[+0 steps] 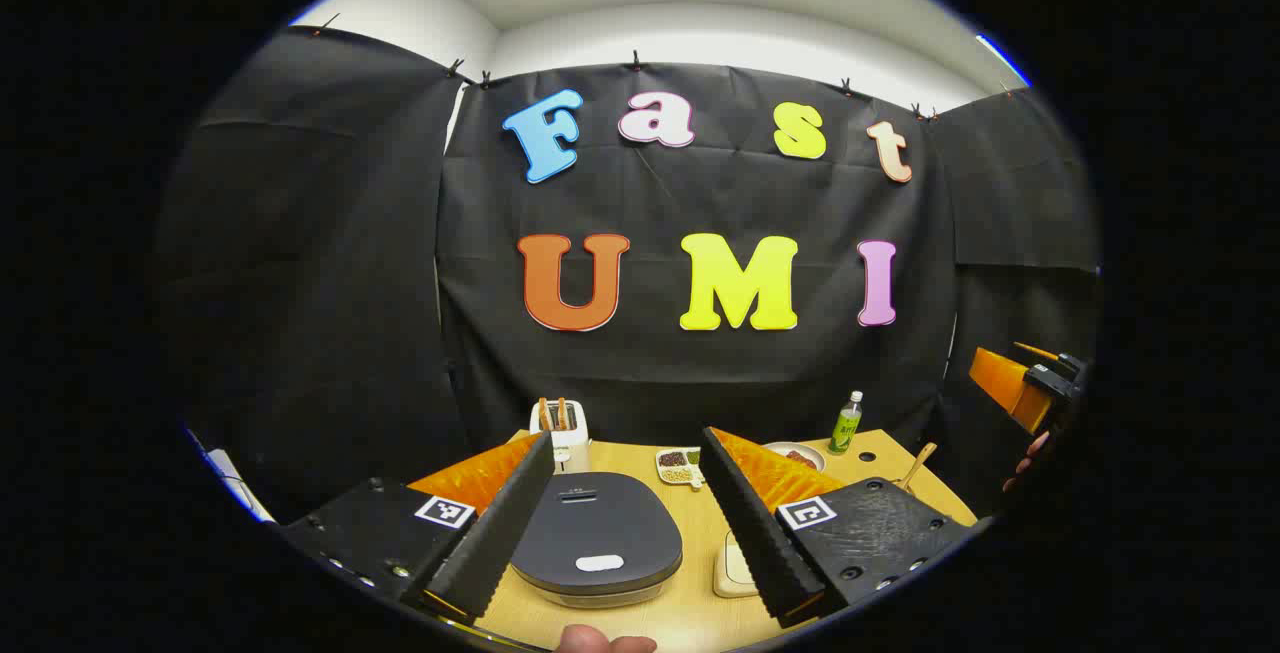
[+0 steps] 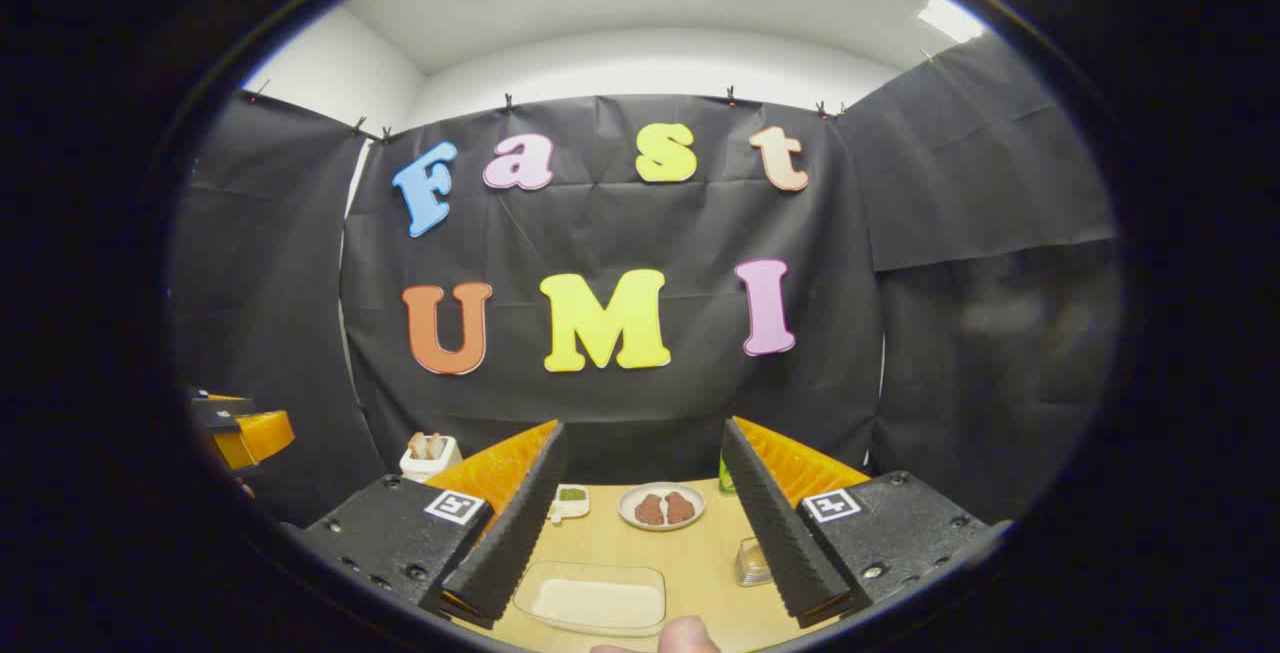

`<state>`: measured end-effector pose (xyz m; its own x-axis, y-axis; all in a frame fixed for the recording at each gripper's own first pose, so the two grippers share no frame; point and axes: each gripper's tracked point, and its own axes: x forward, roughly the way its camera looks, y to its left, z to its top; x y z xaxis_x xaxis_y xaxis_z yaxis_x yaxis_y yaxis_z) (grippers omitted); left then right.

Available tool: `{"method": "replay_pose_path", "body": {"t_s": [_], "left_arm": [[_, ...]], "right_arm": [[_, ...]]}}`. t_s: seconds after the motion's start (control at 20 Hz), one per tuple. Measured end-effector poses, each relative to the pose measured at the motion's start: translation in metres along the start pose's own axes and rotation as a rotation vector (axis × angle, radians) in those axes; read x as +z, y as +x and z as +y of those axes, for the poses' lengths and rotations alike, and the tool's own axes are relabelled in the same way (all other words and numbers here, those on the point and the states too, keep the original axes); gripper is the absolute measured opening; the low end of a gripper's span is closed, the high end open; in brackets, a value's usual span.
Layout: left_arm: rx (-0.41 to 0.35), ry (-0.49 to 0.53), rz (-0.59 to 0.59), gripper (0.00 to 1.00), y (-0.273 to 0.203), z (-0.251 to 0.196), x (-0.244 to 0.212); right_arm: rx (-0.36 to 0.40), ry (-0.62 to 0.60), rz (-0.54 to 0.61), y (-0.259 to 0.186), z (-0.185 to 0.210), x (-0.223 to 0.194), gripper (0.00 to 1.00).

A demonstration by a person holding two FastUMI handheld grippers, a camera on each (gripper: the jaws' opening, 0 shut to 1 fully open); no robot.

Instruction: Close the left gripper, press the button to open the rice cooker; take a wooden spoon from the chopstick holder with the right hand, scoop a spoonful of rice and pour it into the rice cooker, then put the wooden spoon back into the chopstick holder.

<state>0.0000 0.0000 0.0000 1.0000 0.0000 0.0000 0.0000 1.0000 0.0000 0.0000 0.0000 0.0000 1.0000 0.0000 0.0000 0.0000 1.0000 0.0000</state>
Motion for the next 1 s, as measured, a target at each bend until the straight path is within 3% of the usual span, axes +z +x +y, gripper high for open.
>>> {"method": "replay_pose_path", "body": {"t_s": [1.0], "left_arm": [[-0.013,-0.025,-0.006,0.95,-0.028,0.004,-0.001]], "right_arm": [[-0.060,-0.016,-0.028,-0.043,-0.010,0.008,0.99]]}}
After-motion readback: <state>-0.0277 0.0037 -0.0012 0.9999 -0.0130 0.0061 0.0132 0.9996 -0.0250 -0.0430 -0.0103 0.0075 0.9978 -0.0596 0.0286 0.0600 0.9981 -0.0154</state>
